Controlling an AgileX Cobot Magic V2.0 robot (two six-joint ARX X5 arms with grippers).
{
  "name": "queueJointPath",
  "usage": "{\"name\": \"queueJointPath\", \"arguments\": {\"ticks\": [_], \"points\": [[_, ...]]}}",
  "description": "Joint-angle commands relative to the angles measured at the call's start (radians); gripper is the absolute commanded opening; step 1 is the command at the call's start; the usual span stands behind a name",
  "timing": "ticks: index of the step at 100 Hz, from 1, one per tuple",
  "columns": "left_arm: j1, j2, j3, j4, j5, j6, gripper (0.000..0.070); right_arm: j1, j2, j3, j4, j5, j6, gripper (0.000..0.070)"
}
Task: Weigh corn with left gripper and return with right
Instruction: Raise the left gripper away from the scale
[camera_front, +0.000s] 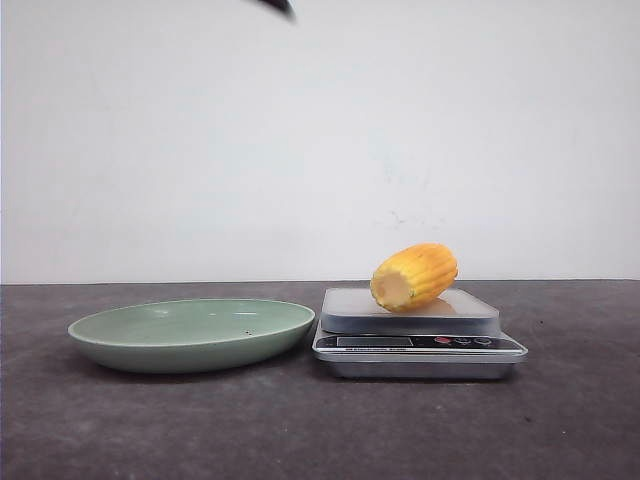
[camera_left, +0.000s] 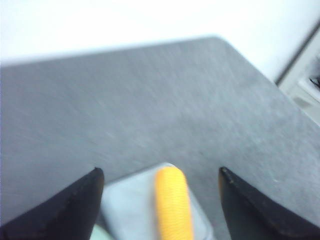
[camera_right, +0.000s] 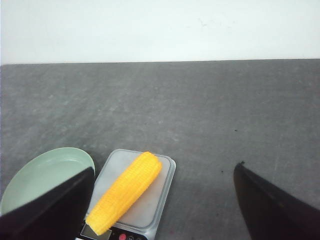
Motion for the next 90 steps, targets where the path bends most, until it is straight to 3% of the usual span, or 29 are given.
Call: {"name": "queueJointPath", "arguments": {"ticks": [1,15,30,50,72,90], "points": [[-0.011,-0.073,0.024,-0.068,-0.048,0.068,0.0436,0.005,0.004,0.019,0.01,0.003,-0.022,0.0542],[-0.011,-0.245,0.024,-0.24,-0.166,0.087,0.0436,0.005,0.004,0.019,0.007,-0.007,-0.021,0.0542],[-0.011,-0.403,0.009,-0.386,-0.229,0.08,0.0436,0.008,0.012,0.019,-0.002,-0.007,-0.021,0.0542],[-0.011,-0.576,-0.039,-0.483,-0.249,0.019,0.0435,0.053,0.051,0.019,0.019,-0.003,-0.03,0.0542],[-0.011,-0.738,-0.111,-0.61,-0.386,-0.045,0.0435,0.15,0.146,0.019,0.08,0.039,-0.024,0.0542],[-0.011,-0.836,-0.151,-0.696,-0.398,-0.109,0.0435,0.227,0.272,0.019,0.14,0.061,0.003,0.0548]]}}
